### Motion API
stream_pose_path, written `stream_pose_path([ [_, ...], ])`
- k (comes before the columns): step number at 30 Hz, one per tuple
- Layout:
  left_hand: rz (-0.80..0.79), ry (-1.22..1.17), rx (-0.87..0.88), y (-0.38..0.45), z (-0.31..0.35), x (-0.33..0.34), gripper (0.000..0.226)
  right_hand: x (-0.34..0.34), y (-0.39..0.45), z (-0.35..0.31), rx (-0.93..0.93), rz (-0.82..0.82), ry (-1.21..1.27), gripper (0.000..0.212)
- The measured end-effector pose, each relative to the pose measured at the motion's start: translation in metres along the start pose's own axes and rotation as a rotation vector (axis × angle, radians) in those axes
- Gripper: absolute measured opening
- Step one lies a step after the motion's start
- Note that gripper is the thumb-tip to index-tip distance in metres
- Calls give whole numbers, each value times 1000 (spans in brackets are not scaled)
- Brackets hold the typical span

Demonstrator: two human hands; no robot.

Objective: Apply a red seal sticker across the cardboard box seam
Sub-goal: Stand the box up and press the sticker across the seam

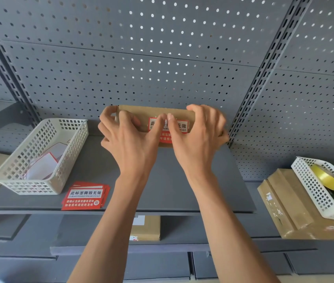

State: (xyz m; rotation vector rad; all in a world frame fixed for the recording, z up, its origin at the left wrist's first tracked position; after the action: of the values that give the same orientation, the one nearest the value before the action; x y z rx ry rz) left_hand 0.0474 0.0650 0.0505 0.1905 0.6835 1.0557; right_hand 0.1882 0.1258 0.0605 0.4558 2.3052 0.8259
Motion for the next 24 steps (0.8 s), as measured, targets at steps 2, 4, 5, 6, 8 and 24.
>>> stream_pose_path([
  [2,1,17,2,0,-1,1,58,1,0,-1,7,15,-18,51],
  [4,3,29,3,0,-2,2,55,1,0,-1,8,27,-26,50],
  [5,4,26,2,0,-3,2,53,1,0,-2,5,29,-23,49],
  [6,3,19,2,1,-3,2,51,1,0,-1,4,27,-18,46],
  [8,-3,2,3,1,-4,2,49,1,0,0,6,16,-11,42],
  [24,-126,24,73,12,-6,-9,35,-13,18,12,58,-146,170,18],
])
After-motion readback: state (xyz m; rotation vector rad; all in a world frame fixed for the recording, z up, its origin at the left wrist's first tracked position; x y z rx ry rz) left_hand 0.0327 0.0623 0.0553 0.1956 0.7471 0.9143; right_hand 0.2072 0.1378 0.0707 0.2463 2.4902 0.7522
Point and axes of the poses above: each hand's wrist, its own y-axis towards the middle knuckle, its own x-axis out of the palm, z = x × y, the point moved 5 cm from there along y, towards the middle knuckle, and after that the axes turned 4 degrees about y, right-handed, at the moved point
